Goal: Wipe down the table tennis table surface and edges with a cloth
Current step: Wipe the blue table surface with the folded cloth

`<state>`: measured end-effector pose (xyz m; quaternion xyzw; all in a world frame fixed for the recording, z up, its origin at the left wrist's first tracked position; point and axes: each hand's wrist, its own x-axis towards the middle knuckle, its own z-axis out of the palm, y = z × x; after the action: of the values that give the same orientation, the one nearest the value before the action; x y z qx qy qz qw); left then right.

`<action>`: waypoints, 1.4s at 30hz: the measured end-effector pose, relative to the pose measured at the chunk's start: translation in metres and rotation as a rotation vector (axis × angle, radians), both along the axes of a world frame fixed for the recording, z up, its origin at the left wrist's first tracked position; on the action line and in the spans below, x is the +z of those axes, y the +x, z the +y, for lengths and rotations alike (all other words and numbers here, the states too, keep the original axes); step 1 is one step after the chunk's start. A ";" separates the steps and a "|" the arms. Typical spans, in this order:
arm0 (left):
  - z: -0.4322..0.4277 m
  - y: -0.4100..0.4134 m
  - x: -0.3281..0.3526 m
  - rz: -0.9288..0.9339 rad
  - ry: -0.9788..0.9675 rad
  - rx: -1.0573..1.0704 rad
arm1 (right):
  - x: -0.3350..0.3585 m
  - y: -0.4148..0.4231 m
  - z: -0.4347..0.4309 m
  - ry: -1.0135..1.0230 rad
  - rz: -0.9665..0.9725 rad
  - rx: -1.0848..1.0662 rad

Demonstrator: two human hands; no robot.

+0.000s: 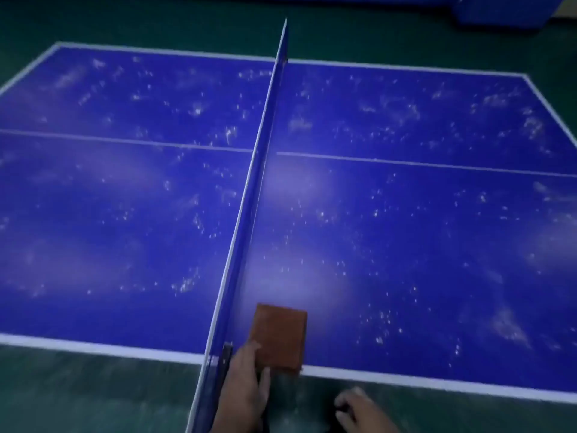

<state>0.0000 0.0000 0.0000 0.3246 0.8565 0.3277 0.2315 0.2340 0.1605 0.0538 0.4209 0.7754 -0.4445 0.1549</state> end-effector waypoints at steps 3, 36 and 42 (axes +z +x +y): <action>0.003 -0.013 -0.015 -0.034 -0.057 0.049 | -0.023 -0.023 -0.011 0.095 -0.016 0.126; 0.043 -0.034 -0.085 0.306 -0.251 0.002 | -0.128 -0.086 0.043 0.777 -0.041 0.045; 0.063 -0.057 -0.108 0.513 -0.291 -0.123 | -0.131 -0.152 0.013 0.739 0.055 0.082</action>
<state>-0.0573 0.0635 -0.1079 0.4116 0.9037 0.0940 0.0713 0.0820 0.1739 -0.0770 0.4050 0.9036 -0.1393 -0.0106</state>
